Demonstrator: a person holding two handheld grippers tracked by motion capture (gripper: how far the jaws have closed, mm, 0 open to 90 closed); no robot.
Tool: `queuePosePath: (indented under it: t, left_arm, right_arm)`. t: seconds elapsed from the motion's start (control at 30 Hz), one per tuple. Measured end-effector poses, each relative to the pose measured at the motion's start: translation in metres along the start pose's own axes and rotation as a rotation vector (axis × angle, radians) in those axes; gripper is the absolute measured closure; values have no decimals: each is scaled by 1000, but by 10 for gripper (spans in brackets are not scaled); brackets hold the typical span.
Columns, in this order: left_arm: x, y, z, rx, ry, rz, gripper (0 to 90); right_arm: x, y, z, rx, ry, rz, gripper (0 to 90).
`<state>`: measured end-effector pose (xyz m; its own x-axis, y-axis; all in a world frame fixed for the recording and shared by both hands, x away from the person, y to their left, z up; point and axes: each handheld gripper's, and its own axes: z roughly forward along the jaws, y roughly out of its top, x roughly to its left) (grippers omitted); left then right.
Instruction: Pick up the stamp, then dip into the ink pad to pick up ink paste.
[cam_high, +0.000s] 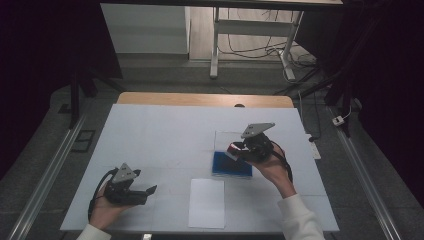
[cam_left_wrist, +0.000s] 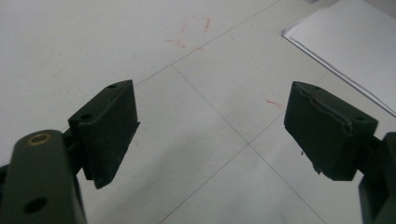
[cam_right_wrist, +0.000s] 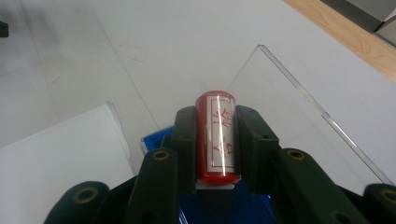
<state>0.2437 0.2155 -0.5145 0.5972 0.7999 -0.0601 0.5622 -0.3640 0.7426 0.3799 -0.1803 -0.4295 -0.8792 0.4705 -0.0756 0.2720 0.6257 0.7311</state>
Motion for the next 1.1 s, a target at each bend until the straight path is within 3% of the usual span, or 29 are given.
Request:
queuePosePath:
  t: [0.23, 0.4, 1.1]
  left_arm:
    - [0, 0, -1, 0, -1, -1, 177]
    - [0, 0, 0, 0, 0, 1, 177]
    - [0, 0, 1, 6, -2, 8, 178]
  right_arm:
    - [2, 1, 2, 22, -2, -16, 692]
    - [3, -1, 10, 82, -17, -34, 692]
    - [-1, -13, 40, 177, -38, -12, 691]
